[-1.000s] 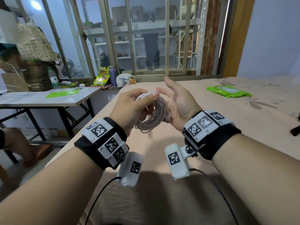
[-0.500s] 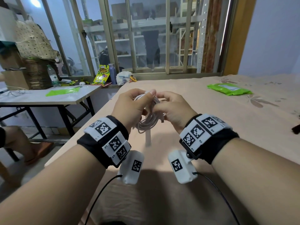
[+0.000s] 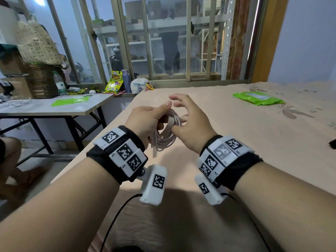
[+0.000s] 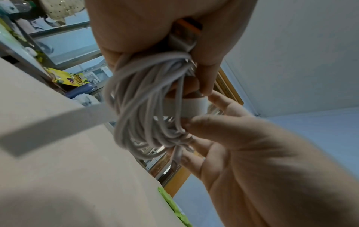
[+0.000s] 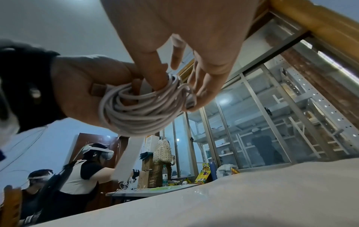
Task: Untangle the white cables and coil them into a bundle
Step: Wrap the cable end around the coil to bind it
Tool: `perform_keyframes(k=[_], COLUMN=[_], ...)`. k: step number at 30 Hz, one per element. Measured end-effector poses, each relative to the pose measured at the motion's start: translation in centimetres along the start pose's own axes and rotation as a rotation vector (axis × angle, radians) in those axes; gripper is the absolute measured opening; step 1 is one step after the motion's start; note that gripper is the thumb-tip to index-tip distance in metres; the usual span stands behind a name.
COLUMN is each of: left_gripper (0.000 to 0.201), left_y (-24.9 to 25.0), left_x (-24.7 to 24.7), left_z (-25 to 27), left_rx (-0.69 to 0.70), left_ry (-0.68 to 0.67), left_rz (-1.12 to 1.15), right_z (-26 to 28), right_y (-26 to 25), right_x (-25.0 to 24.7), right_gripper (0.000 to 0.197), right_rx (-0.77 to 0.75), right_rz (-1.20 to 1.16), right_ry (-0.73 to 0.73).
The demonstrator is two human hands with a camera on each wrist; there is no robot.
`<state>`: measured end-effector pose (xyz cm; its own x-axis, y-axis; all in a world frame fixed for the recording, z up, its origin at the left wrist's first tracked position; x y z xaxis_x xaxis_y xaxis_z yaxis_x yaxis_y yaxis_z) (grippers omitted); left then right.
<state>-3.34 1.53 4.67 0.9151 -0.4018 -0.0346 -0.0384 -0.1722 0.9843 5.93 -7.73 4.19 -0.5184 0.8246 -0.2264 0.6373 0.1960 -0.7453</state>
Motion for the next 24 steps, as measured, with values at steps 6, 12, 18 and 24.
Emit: perform_keyframes(k=[6, 12, 18, 24], left_gripper=[0.034, 0.046, 0.048, 0.046], left_y=[-0.3, 0.0, 0.7, 0.8], left_x=[-0.1, -0.6, -0.2, 0.5], left_z=[0.4, 0.1, 0.3, 0.9], left_rx=[-0.091, 0.036, 0.161, 0.142], left_ry=[-0.002, 0.072, 0.054, -0.082], left_rz=[0.072, -0.059, -0.198, -0.117], right_z=[0.5, 0.5, 0.3, -1.1], right_y=[-0.6, -0.5, -0.7, -0.9], right_x=[-0.2, -0.4, -0.5, -1.2], right_gripper=[0.057, 0.037, 0.018, 0.039], right_rx=[-0.142, -0.188, -0.173, -0.003], right_rz=[0.065, 0.062, 0.06, -0.051], right_ry=[0.091, 0.19, 0.224, 0.225])
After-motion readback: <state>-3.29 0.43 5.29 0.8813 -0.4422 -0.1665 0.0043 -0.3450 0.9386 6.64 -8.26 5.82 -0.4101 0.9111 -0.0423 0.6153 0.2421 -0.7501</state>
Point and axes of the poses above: each hand's wrist, its own z-axis away from the middle knuckle, its own x-axis out of the palm, y = z × x, the point moved 5 cm from there along -z, towards the middle knuckle, and after that the axes turned 12 degrees about y, right-handed, at the moved point
